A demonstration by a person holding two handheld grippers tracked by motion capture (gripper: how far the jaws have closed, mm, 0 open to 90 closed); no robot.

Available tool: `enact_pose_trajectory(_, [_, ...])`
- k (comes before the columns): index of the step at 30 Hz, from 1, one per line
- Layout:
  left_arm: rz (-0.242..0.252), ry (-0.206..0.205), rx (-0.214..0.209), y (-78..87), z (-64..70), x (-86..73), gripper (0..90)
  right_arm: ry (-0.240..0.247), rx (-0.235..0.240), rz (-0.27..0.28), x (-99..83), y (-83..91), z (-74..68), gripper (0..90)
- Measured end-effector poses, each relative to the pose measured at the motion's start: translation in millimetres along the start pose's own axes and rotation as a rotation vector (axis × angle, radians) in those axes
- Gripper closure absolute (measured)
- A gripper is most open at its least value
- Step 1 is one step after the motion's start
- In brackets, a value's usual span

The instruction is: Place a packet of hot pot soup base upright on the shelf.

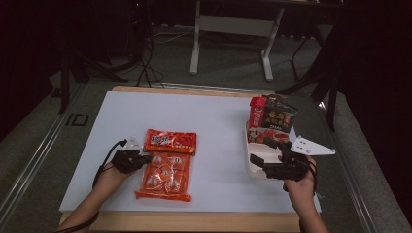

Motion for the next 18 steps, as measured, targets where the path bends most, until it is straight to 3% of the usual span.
enact_pose_trajectory(1, [0.014, -0.004, -0.017, 4.2, 0.2, -0.9, 89.9, -0.002, 0.003, 0.002, 0.6, 0.1, -0.4, 15.2])
enact_pose_trajectory(9, [-0.029, -0.04, -0.069, 29.8, 7.5, -19.9, 89.9, 0.003, 0.005, -0.003, -0.2, -0.4, -2.4, 15.2])
enact_pose_trajectory(14, [-0.082, -0.046, -0.111, 32.3, 16.5, -34.0, 89.9, 0.004, 0.003, -0.008, -0.4, -0.5, -2.7, 15.2])
enact_pose_trajectory(18, [-0.096, -0.052, -0.133, 27.6, 20.6, -37.5, 89.9, 0.003, 0.005, -0.011, -0.8, -1.4, -2.7, 15.2])
Point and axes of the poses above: each handheld gripper's, and its own axes: y roughly backward along the jaws, x roughly out of its top, z roughly to its right, the point moved 1 cm from there along -y, roughly forward along the jaws, and after that the axes turned 3 degrees about x, right-handed, at the moved point
